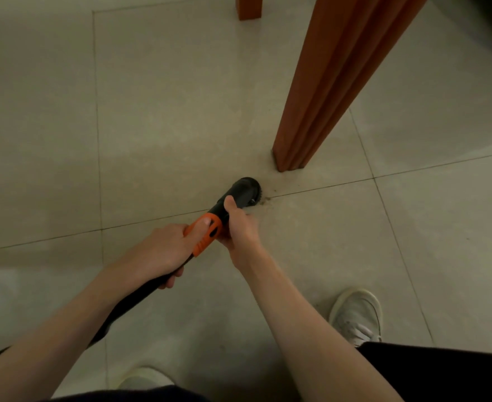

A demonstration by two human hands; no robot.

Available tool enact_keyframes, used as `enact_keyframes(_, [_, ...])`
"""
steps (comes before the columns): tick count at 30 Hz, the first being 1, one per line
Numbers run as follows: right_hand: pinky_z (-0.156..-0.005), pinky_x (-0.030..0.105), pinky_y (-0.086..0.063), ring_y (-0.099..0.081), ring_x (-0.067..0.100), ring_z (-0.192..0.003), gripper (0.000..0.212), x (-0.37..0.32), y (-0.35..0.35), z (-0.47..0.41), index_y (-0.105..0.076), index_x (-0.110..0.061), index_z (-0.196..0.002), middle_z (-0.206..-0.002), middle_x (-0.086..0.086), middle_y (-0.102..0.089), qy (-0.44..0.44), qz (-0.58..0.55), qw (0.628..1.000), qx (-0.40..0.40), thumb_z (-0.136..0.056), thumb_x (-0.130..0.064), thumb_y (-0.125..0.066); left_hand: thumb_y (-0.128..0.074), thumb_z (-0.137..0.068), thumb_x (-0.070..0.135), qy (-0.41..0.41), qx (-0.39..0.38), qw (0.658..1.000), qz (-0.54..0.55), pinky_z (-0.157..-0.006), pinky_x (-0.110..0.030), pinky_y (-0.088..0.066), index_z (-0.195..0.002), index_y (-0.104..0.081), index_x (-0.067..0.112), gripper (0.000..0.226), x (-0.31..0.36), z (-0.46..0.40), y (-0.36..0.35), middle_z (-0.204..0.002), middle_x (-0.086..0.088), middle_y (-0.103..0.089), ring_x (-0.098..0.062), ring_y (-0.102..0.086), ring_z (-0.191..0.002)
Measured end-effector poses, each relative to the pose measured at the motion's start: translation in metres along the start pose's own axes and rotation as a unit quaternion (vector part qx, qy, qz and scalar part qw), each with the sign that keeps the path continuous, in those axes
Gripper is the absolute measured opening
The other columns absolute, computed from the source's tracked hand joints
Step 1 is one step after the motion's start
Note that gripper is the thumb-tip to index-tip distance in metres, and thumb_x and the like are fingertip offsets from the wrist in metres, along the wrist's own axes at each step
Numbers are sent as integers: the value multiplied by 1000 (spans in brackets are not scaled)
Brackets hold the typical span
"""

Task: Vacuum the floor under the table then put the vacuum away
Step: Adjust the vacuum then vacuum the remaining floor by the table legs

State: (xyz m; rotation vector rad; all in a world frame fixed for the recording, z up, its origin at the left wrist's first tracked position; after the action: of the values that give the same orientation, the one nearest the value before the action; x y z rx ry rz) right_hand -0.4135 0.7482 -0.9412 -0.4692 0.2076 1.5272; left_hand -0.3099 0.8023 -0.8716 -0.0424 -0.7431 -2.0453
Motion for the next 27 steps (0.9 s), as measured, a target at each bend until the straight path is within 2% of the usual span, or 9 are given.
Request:
enact_keyframes(4, [-85,38,-55,-63,26,-94,40,3,7,4,-47,-1,-118,-95,10,-60,6,-10,1000,12,-94,-31,-57,-23,-91,63,-4,-8,1000,6,-42,-24,-43,-109,-50,18,55,0,3,-8,-58,-9,-56,-16,-51,-36])
enact_keyframes(7, [-86,38,-55,-62,26,-93,33,3,18,6,-50,-3,-111,-90,9,-61,7,-14,1000,23,-94,-31,-57,-23,-92,62,-8,-14,1000,8,-43,-24,-43,-107,-50,20,52,5,4,-13,-58,-8,-55,-17,-50,-37])
enact_keyframes(10, [-88,40,-54,-63,27,-95,31,1,28,5,-51,-5,-107,-94,11,-62,7,-9,999,36,-94,-32,-57,-23,-92,63,-16,-20,1000,2,-42,-24,-43,-108,-51,17,57,12,4,-19,-58,-8,-55,-16,-50,-36])
enact_keyframes(16, [-79,35,-55,-62,24,-87,27,-16,38,0,-50,-7,-102,-88,9,-61,15,-36,998,48,-95,-32,-55,-21,-93,61,-37,-9,999,-11,-41,-22,-41,-111,-52,16,57,32,-5,-19,-56,-8,-54,-16,-48,-33])
enact_keyframes(22, [-89,41,-53,-60,25,-87,27,-30,69,-4,-46,-13,-77,-82,7,-57,28,-74,993,83,-96,-30,-54,-18,-94,60,-96,0,993,-74,-43,-23,-43,-102,-52,14,58,65,-15,-37,-61,-7,-58,-16,-52,-36])
enact_keyframes(27, [-89,41,-53,-59,25,-87,24,-51,84,-8,-47,-11,-83,-82,6,-56,49,-70,992,98,-97,-30,-52,-18,-93,62,-127,14,988,-86,-48,-26,-47,-100,-53,13,60,89,-25,-39,-63,-9,-61,-18,-54,-39])
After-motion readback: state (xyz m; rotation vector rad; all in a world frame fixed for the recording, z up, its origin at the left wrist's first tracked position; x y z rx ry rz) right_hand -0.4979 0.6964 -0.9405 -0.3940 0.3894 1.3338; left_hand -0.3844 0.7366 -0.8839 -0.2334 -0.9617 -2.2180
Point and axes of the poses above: each hand's wrist, its own z-axis away from the middle knuckle, its own y-axis out of the back of the hand, x = y × z, the point moved 9 cm from there along -z, towards the middle knuckle
